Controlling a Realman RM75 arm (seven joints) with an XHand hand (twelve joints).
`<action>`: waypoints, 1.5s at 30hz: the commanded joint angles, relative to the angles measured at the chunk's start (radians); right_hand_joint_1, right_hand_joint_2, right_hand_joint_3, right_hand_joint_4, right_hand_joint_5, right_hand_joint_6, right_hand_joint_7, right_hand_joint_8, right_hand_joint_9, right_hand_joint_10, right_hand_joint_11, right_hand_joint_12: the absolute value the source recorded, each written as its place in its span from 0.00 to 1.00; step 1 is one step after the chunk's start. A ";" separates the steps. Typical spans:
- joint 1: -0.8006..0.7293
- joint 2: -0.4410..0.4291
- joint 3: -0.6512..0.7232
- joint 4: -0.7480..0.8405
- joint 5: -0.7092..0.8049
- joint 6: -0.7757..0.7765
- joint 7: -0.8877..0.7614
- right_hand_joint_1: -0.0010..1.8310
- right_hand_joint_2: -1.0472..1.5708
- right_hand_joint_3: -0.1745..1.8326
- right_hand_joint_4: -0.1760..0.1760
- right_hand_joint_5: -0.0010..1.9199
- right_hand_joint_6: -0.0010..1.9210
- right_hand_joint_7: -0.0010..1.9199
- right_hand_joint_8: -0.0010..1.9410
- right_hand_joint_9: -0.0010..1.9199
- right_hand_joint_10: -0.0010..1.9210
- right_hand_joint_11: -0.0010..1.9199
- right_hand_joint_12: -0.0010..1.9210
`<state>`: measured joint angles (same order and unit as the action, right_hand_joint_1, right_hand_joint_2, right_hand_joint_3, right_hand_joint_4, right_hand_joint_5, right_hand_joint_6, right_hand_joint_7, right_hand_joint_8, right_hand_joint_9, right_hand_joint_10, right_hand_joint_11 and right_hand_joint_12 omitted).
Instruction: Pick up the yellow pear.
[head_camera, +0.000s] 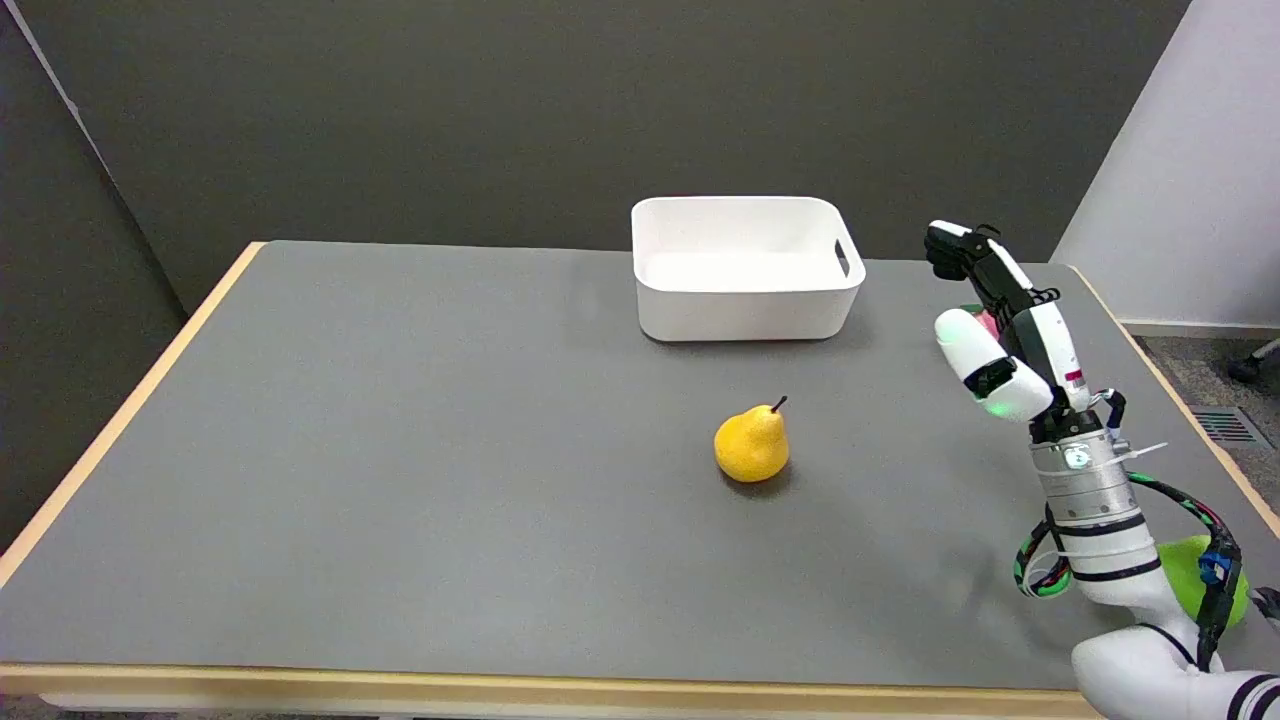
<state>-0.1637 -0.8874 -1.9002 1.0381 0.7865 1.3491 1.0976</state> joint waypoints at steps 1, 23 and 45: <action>0.010 -0.002 -0.006 -0.013 -0.004 -0.034 0.002 0.20 0.65 0.56 0.53 0.14 0.27 0.17 0.23 0.09 0.41 0.02 0.61; -0.013 -0.017 -0.047 0.041 -0.090 -0.259 0.484 0.13 0.62 0.53 0.26 0.03 0.17 0.01 0.07 0.00 0.09 0.00 0.31; 0.007 0.038 0.086 0.099 -0.115 -0.578 0.291 0.13 0.65 0.50 0.06 0.04 0.19 0.03 0.15 0.00 0.13 0.00 0.22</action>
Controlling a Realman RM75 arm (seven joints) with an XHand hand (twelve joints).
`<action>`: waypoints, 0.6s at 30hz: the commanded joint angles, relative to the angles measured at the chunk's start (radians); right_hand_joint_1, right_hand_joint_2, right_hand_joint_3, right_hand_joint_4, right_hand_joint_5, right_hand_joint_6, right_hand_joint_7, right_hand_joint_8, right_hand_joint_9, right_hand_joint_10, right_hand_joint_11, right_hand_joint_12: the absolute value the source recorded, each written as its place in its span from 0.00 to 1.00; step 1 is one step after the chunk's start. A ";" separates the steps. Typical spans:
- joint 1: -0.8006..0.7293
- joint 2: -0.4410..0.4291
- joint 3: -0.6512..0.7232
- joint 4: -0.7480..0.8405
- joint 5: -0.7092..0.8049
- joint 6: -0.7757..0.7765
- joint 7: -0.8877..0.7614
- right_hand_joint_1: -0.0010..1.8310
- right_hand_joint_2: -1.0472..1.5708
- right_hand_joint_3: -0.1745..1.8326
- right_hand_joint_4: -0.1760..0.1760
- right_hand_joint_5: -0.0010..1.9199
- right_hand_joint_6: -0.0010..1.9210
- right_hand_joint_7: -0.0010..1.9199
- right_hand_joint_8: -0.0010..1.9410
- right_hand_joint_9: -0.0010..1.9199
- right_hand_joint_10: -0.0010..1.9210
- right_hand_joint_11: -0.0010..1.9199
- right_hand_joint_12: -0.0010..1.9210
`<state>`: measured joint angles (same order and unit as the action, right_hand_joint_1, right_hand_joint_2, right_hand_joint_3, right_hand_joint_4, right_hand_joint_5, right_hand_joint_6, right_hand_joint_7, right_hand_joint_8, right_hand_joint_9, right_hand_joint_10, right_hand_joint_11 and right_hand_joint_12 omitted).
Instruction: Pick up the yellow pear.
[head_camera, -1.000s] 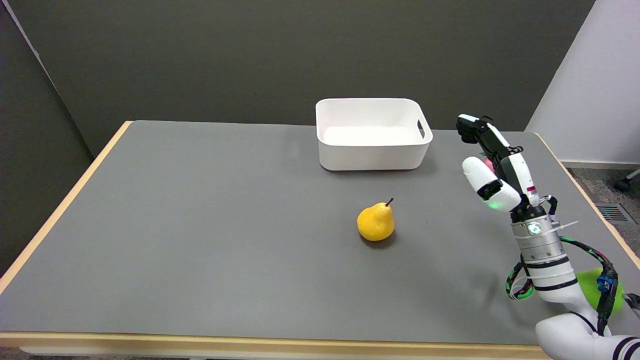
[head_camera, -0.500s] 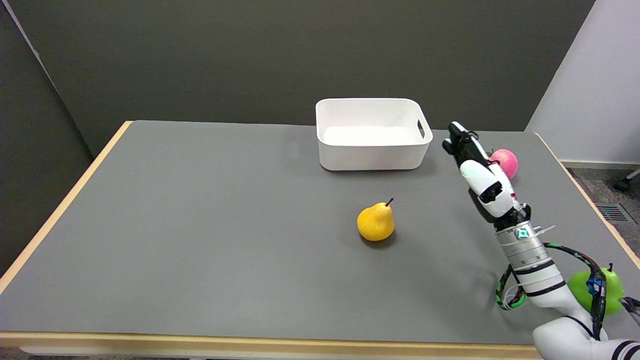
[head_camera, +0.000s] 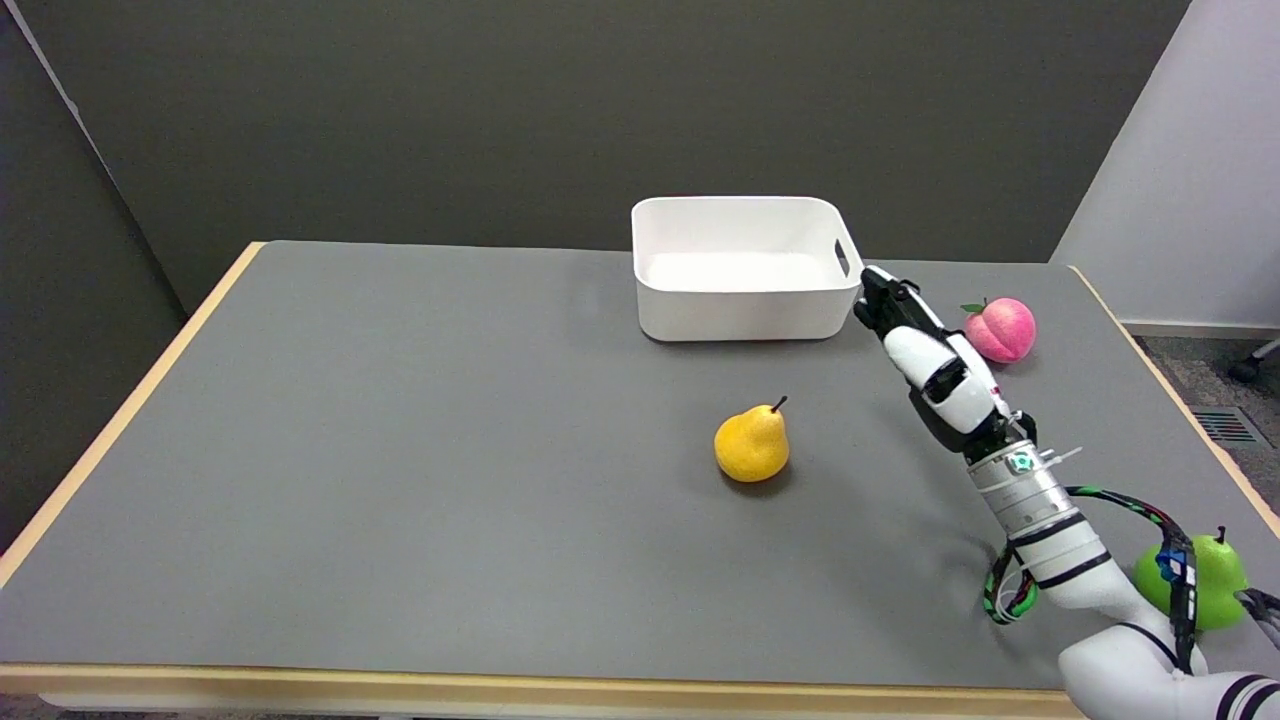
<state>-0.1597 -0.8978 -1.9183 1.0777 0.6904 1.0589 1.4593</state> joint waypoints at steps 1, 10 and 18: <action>0.004 0.056 0.106 0.062 -0.024 -0.307 -0.071 0.13 0.66 0.45 0.06 0.05 0.17 0.03 0.15 0.00 0.14 0.00 0.24; 0.024 0.068 0.103 0.059 -0.063 -0.425 -0.071 0.13 0.65 0.51 0.07 0.05 0.20 0.03 0.17 0.00 0.17 0.00 0.27; 0.032 0.041 0.081 0.069 -0.064 -0.449 -0.068 0.14 0.65 0.46 0.13 0.08 0.19 0.07 0.16 0.00 0.24 0.00 0.35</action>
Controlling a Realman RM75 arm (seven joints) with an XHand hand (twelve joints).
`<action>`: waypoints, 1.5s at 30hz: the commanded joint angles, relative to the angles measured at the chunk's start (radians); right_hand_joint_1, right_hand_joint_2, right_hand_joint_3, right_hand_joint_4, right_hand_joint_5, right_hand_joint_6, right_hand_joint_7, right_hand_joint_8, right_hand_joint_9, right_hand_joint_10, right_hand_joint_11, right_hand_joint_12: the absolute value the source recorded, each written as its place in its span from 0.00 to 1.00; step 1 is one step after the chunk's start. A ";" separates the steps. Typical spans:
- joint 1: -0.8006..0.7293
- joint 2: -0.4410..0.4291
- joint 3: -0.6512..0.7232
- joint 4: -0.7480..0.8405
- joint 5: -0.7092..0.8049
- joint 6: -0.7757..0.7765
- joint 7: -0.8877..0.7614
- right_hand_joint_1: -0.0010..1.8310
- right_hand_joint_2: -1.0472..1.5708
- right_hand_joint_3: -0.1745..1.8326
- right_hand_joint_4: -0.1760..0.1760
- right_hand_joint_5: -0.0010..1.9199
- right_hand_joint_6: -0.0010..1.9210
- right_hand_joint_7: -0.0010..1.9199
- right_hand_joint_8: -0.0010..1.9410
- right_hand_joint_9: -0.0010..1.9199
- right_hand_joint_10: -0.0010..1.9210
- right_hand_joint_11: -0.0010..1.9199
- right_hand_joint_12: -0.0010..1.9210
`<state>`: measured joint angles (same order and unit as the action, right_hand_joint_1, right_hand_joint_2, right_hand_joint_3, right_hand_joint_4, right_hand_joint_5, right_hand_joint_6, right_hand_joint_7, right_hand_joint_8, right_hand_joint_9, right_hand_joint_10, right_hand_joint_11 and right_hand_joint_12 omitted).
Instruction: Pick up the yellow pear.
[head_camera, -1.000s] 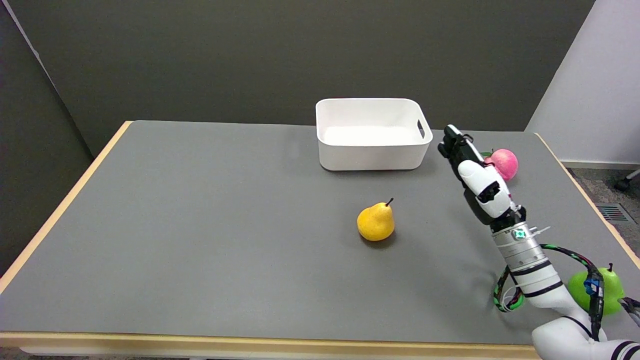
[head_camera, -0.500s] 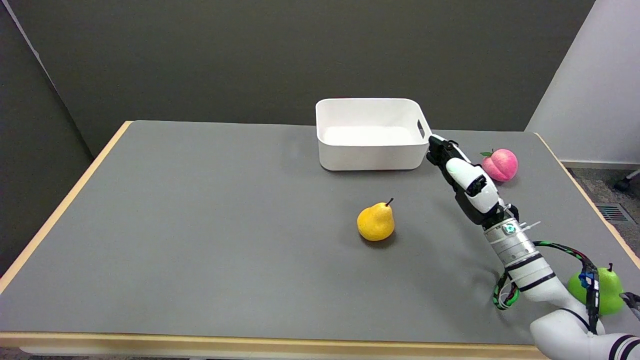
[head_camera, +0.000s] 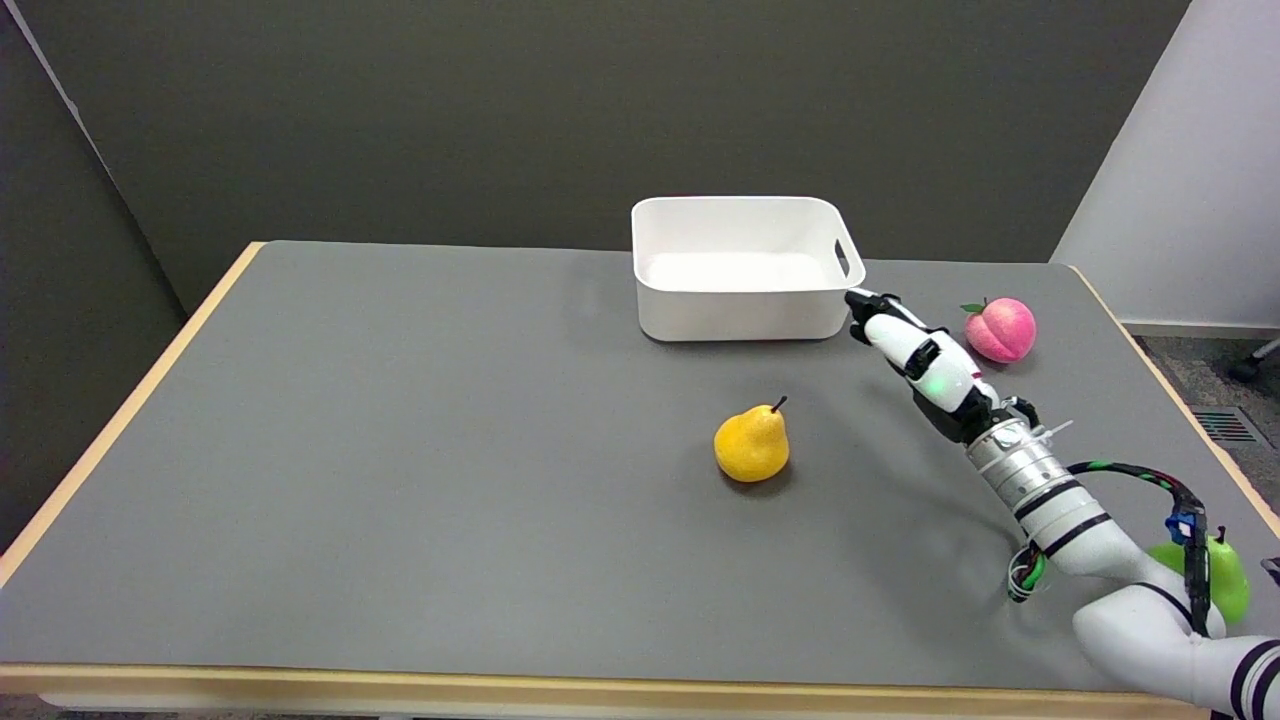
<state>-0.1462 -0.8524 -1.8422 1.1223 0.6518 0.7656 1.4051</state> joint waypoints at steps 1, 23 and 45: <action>0.019 -0.004 -0.001 0.031 -0.028 -0.155 -0.010 0.13 0.63 0.50 0.13 0.07 0.21 0.06 0.18 0.00 0.25 0.00 0.36; 0.031 -0.070 -0.079 0.073 -0.076 -0.097 -0.003 0.14 0.64 0.48 0.17 0.09 0.21 0.10 0.18 0.00 0.36 0.00 0.49; 0.122 -0.130 -0.140 -0.012 -0.108 -0.124 -0.003 0.12 0.61 0.55 0.22 0.09 0.25 0.10 0.21 0.02 0.36 0.00 0.52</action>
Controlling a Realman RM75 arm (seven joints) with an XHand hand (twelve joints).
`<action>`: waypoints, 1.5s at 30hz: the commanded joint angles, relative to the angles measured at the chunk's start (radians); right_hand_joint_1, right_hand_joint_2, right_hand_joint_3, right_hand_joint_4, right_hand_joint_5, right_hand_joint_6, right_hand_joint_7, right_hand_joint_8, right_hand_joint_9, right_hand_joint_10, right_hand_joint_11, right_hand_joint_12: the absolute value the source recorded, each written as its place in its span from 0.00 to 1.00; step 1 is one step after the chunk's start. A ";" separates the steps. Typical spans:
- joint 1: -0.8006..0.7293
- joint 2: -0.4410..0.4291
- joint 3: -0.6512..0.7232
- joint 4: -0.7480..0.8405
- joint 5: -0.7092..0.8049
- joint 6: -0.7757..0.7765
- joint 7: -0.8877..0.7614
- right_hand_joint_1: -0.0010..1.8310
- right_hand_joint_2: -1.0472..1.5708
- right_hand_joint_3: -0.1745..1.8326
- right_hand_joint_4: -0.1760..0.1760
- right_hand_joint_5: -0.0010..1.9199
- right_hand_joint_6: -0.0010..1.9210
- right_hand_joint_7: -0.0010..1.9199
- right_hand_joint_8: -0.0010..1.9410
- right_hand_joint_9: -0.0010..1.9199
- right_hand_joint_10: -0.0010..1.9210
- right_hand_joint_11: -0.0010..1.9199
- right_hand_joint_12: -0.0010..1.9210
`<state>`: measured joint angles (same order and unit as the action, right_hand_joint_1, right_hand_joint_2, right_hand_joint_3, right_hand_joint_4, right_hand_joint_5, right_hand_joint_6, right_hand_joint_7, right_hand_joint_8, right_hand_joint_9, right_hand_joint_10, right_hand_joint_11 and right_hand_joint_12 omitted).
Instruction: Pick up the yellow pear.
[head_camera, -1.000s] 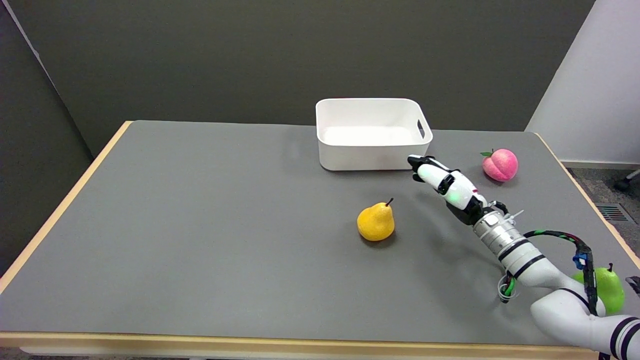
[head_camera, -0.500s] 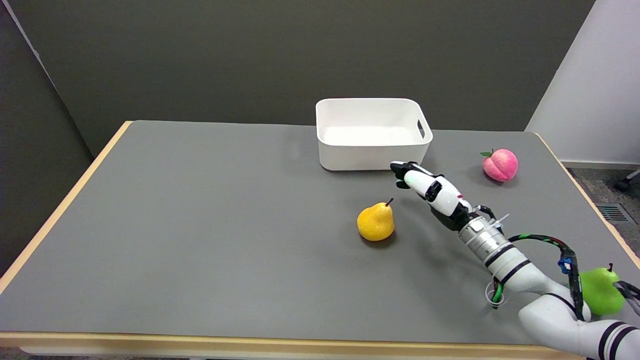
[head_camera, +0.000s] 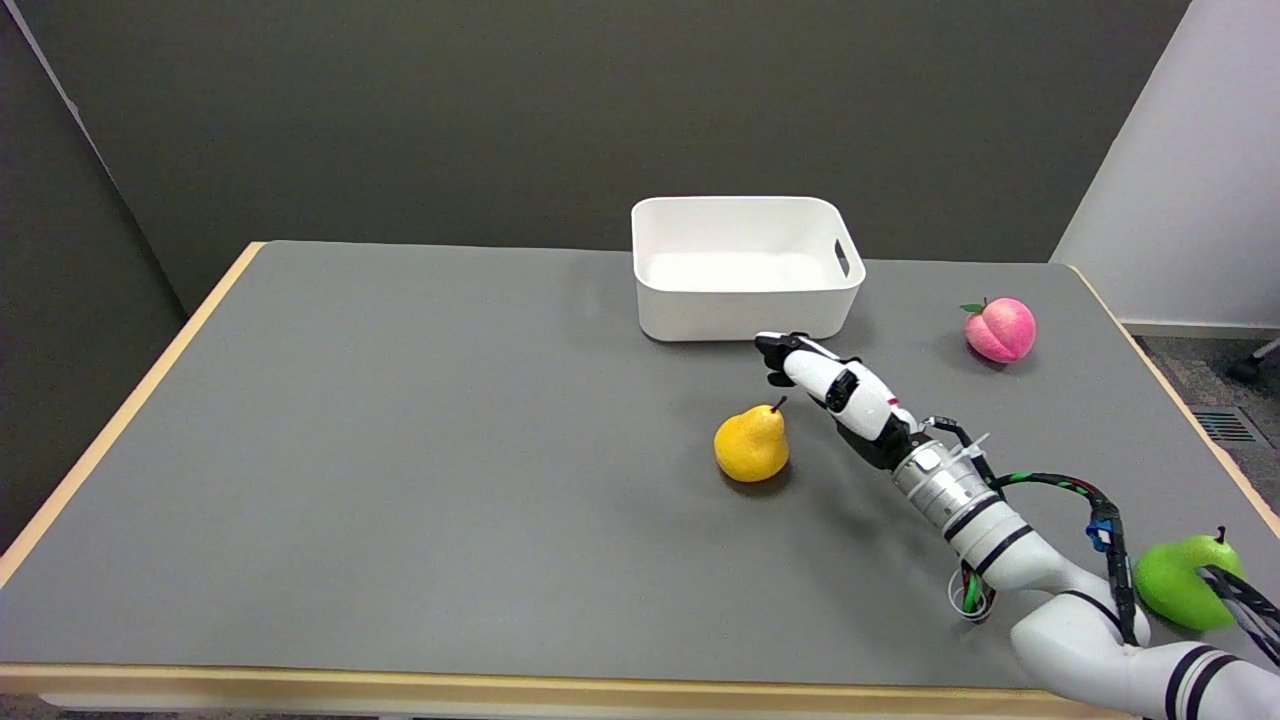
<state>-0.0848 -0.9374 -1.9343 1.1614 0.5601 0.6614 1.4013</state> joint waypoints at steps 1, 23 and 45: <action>0.066 -0.049 -0.054 -0.057 -0.016 -0.020 0.001 0.12 0.61 0.55 0.23 0.09 0.25 0.10 0.21 0.02 0.36 0.00 0.53; 0.124 -0.063 -0.128 -0.116 -0.017 0.035 0.037 0.12 0.61 0.55 0.25 0.09 0.25 0.09 0.21 0.02 0.36 0.00 0.53; 0.124 -0.062 -0.133 -0.128 -0.099 0.063 0.039 0.36 0.63 0.53 0.30 0.06 0.17 0.05 0.14 0.00 0.31 0.00 0.51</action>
<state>0.0352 -0.9975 -2.0574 1.0442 0.4971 0.7079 1.4375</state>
